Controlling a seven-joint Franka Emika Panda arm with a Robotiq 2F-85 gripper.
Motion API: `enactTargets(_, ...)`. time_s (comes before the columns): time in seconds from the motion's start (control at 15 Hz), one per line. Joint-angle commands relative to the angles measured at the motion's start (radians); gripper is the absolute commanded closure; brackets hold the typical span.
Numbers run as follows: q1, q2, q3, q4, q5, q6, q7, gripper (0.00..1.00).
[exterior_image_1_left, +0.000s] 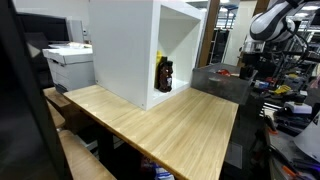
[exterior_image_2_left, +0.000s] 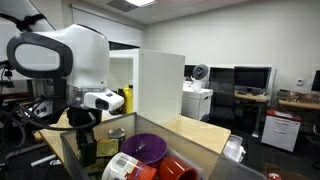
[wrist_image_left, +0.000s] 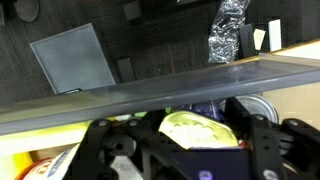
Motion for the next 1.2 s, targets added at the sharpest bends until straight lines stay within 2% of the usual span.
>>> enactTargets(0.0,-0.008,-0.038,0.019,-0.022,-0.017,-0.024,-0.007,0.63)
enactTargets(0.33,-0.011,-0.08,0.033,-0.012,-0.05,-0.033,-0.013,0.66)
enactTargets(0.6,-0.013,-0.135,0.062,0.003,-0.139,-0.053,0.002,0.66)
enactTargets(1.0,-0.016,-0.184,0.067,0.01,-0.175,-0.061,0.0,0.66)
enactTargets(1.13,-0.035,-0.186,0.081,0.012,-0.213,-0.061,0.05,0.66)
